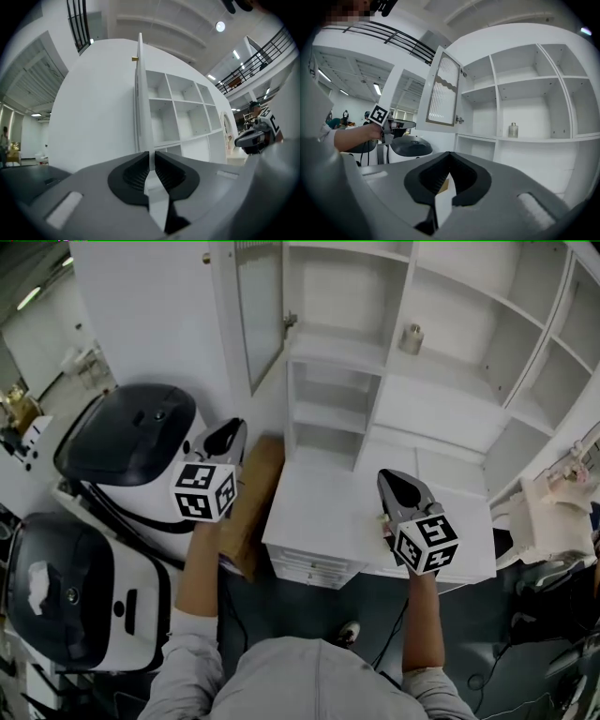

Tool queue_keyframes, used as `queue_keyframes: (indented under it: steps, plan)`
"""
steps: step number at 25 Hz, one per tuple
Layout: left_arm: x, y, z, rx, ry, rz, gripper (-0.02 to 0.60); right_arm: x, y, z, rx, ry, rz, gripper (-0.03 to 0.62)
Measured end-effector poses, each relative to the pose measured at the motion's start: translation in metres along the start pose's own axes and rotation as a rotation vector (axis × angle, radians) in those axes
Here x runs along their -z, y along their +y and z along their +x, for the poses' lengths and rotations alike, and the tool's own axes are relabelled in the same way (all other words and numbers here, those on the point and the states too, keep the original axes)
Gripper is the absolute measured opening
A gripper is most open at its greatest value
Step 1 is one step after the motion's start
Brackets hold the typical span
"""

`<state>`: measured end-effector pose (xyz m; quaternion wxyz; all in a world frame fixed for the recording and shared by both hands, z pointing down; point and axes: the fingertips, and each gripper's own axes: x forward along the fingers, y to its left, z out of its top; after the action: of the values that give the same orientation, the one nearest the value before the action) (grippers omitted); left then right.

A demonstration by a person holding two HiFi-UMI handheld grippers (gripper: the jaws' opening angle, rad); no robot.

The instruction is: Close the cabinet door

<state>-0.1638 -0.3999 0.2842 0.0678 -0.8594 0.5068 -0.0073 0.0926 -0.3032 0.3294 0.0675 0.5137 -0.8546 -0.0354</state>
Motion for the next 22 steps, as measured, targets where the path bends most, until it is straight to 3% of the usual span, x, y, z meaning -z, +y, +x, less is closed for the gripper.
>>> queue_keyframes:
  steps: [1, 3, 6, 11, 15, 19, 22]
  plan:
    - [0.000, 0.002, -0.001, -0.013, -0.003, -0.009, 0.058, 0.000, -0.003, 0.003, -0.013, -0.003, -0.001, 0.002]
    - [0.001, 0.009, -0.003, -0.060, -0.001, -0.020, 0.121, 0.000, -0.009, 0.008, -0.044, -0.003, -0.007, 0.002]
    - [0.003, 0.013, -0.003, -0.103, 0.011, -0.022, 0.114, 0.003, -0.020, 0.013, -0.082, 0.005, -0.006, 0.002]
    - [0.003, 0.009, -0.002, -0.098, 0.013, -0.048, 0.086, 0.008, -0.034, 0.019, -0.135, 0.004, 0.017, 0.003]
    - [0.001, 0.006, 0.000, -0.087, 0.027, -0.048, 0.133, 0.008, -0.042, 0.021, -0.173, 0.005, 0.003, 0.002]
    - [0.002, 0.006, 0.008, -0.130, 0.058, -0.028, 0.127, 0.012, -0.051, 0.017, -0.189, 0.011, -0.005, 0.002]
    - [0.002, 0.011, 0.007, -0.197, 0.059, -0.050, 0.087, 0.013, -0.062, 0.015, -0.202, 0.011, -0.006, 0.002]
